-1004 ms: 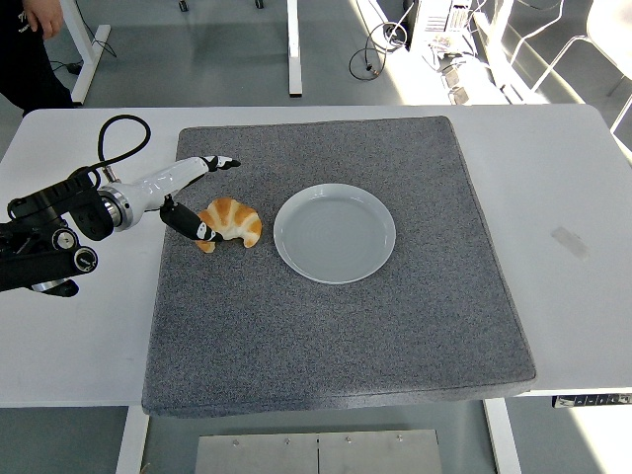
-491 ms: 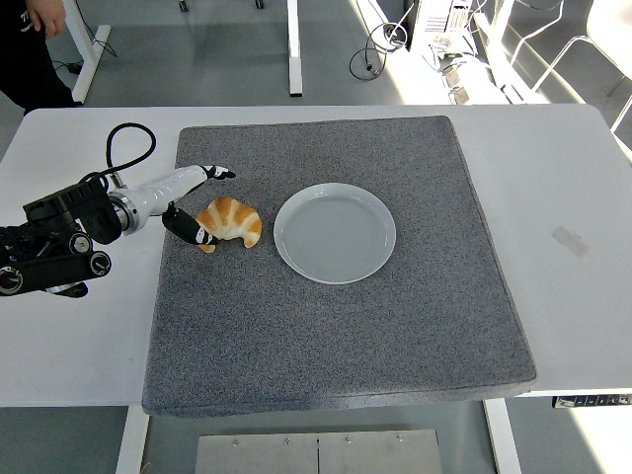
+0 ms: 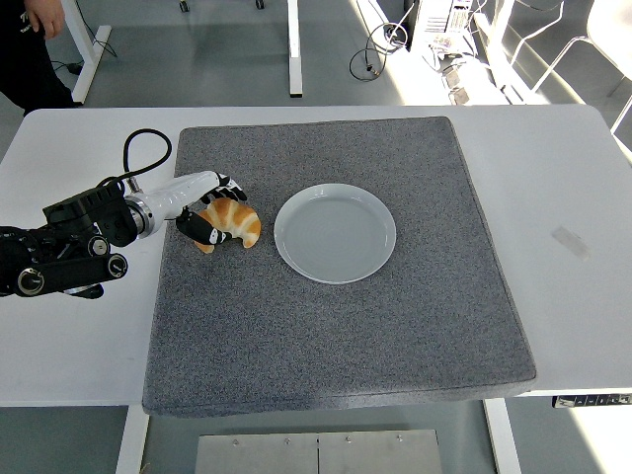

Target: Place the bread on the plate

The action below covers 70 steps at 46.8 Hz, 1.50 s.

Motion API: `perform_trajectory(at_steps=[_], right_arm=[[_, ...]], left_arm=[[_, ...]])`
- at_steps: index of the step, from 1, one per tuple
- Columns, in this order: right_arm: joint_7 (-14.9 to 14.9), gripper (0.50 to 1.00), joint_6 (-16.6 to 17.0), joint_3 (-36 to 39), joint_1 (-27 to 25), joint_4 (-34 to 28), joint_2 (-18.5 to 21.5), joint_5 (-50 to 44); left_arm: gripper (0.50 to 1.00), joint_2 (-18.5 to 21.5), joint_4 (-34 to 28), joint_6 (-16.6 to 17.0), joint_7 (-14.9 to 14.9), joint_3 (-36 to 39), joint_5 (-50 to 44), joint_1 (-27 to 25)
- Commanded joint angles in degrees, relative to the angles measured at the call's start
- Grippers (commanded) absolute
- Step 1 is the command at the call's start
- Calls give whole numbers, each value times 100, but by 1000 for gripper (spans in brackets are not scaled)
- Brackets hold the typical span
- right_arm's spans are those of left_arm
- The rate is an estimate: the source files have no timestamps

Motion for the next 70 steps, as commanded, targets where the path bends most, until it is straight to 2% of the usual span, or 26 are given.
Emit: perform_trajectory(at_steps=[1, 3, 7, 10, 26, 35, 49, 53, 58, 70], right_arm=[[0, 1000, 0, 0, -7, 0, 0, 6], [0, 1000, 0, 0, 2, 0, 0, 6], [0, 1000, 0, 0, 2, 0, 0, 6], [0, 1000, 0, 0, -7, 0, 0, 6], [0, 1000, 0, 0, 2, 0, 0, 6], [0, 1000, 0, 0, -7, 0, 0, 6], [0, 1000, 0, 0, -7, 0, 0, -3], [0, 1000, 0, 0, 2, 0, 0, -3], [0, 1000, 0, 0, 2, 0, 0, 6], [0, 1000, 0, 0, 2, 0, 0, -3]], left_arm=[[677, 0, 2, 0, -7, 8, 7, 4], [662, 0, 2, 0, -7, 8, 7, 4], [596, 0, -7, -8, -7, 8, 7, 4], [575, 0, -7, -26, -7, 8, -2, 4], [586, 79, -16, -26, 2, -80, -195, -110], [577, 220, -25, -263, -16, -185, -362, -304], [590, 264, -25, -307, 19, -537, -424, -532], [571, 246, -25, -421, 10, -704, -450, -576], [572, 193, -60, -606, 28, -967, -450, -594], [590, -158, -77, -615, 54, -1073, -450, -682]])
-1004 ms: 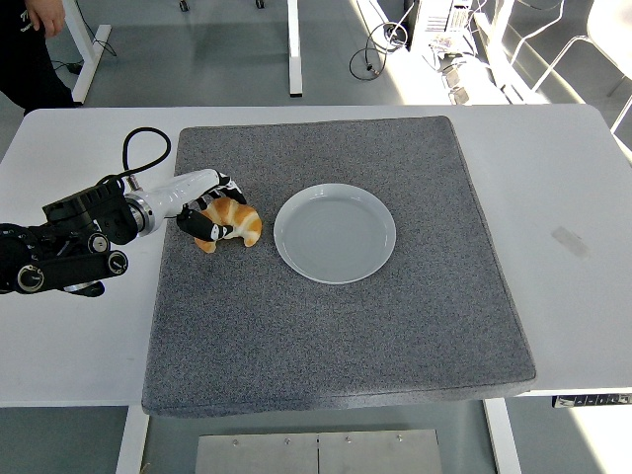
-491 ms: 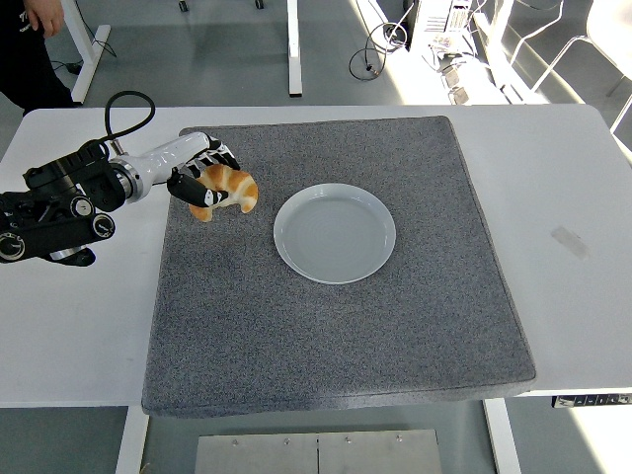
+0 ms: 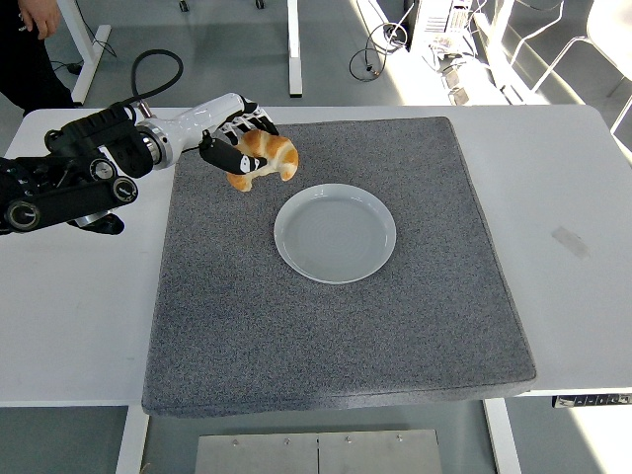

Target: Place the bread on the plate

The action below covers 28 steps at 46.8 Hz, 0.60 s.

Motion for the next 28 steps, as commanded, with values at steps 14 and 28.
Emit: perform_trajectory(at_steps=[14, 28], right_arm=[[0, 1000, 0, 0, 6, 0, 0, 1], [0, 1000, 0, 0, 6, 0, 0, 1]], left_arm=[[590, -683, 37, 27, 11, 1, 9, -19], [590, -718, 81, 36, 2, 80, 53, 34]])
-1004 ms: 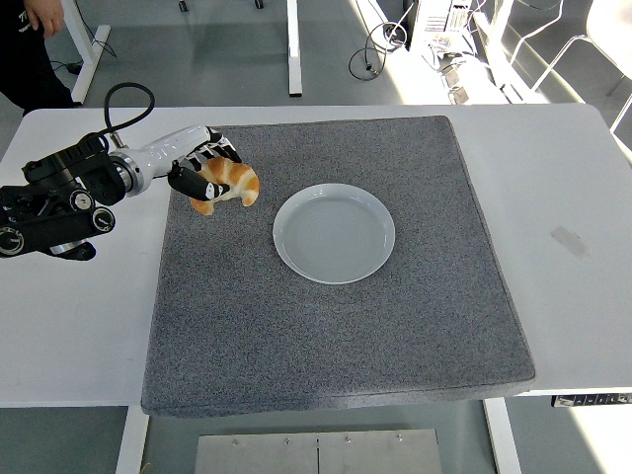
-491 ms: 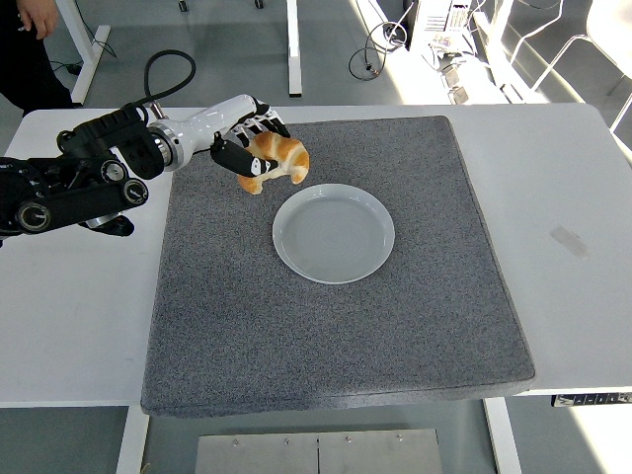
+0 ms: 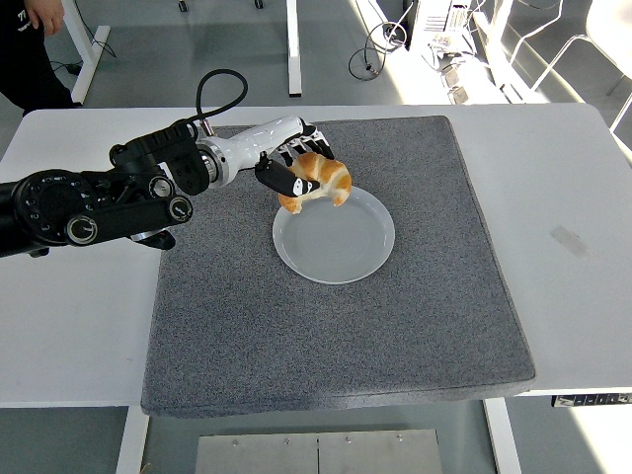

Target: Place the bread on the plate

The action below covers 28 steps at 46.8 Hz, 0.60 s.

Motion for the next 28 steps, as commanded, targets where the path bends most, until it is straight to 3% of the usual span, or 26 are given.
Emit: perform_trajectory(at_steps=[1, 28], right_arm=[[0, 1000, 0, 0, -6, 0, 0, -6], [0, 1000, 0, 0, -6, 0, 0, 2]], left_arm=[[590, -9, 10, 5, -8, 27, 35, 34], [590, -861, 1082, 5, -70, 300, 97, 571]])
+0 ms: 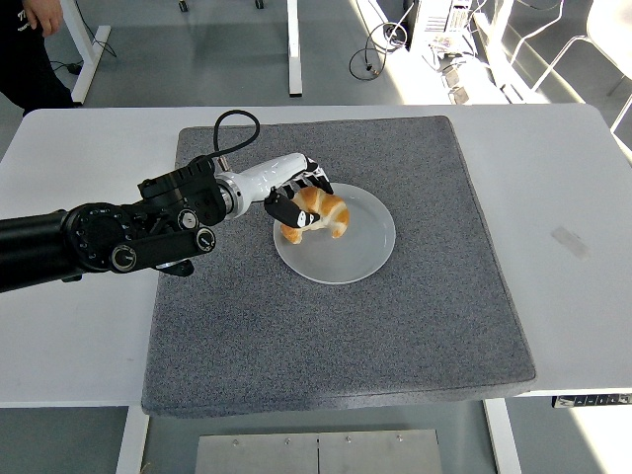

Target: Place the bread on the plate

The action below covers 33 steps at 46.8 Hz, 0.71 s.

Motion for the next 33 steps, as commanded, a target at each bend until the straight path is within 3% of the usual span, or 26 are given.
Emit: perform_trajectory(at_steps=[1, 9, 13, 15, 21, 26, 33], right_arm=[[0, 1000, 0, 0, -2, 0, 0, 2], [9, 1000, 0, 0, -2, 0, 0, 2], [0, 1000, 0, 0, -2, 0, 0, 2], [0, 1000, 0, 0, 7, 0, 0, 2], [0, 1000, 0, 0, -2, 0, 0, 2], [0, 1000, 0, 0, 7, 0, 0, -7], [0, 1000, 0, 0, -2, 0, 0, -7]], left_arm=[[590, -119, 164, 1, -21, 27, -9, 60], [593, -242, 235, 1, -30, 18, -9, 113], [619, -251, 235, 1, -30, -17, -26, 104], [660, -277, 235, 1, -30, -25, -35, 104], [860, -304, 226, 1, -30, -96, -114, 95], [907, -304, 209, -26, -30, -192, -114, 95], [911, -295, 200, -26, -30, -201, -114, 86]])
